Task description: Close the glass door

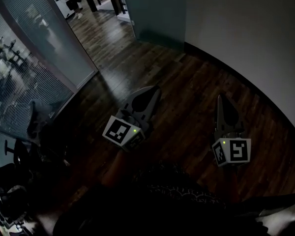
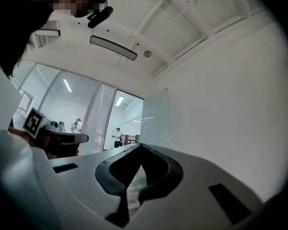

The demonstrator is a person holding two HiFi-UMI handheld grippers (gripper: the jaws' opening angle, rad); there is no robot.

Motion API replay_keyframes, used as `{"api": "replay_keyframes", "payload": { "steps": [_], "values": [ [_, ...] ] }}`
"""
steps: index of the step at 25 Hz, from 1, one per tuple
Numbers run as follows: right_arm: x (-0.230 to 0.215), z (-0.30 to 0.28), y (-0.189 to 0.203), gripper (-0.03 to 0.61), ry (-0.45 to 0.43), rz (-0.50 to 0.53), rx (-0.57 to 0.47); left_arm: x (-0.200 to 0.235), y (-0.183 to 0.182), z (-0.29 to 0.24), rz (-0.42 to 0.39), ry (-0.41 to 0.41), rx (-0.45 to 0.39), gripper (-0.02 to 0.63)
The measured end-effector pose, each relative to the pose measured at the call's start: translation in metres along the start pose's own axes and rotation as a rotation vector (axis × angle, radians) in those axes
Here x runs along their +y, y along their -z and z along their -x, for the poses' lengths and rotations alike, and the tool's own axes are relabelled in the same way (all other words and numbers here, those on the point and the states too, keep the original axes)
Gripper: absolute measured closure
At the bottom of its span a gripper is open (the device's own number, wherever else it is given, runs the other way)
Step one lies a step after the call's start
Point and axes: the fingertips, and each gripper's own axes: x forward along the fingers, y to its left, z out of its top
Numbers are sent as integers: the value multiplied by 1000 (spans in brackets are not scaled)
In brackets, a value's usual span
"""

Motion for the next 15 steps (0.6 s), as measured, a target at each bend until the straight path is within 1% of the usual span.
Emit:
{"api": "replay_keyframes", "payload": {
  "steps": [5,10,13,15],
  "values": [
    [-8,3,3,575,-24,14,-4,-8,7,3,-4,-22,9,612],
    [-10,6,13,575,-33,3,9,-10,19,7,1,-31,28,612],
    [-11,-1,15,575,-28,-11,14,-1,25,5,31,-46,39,612],
    [-11,-9,15,575,-24,-18,9,11,24,-1,48,-50,29,612]
  ]
}}
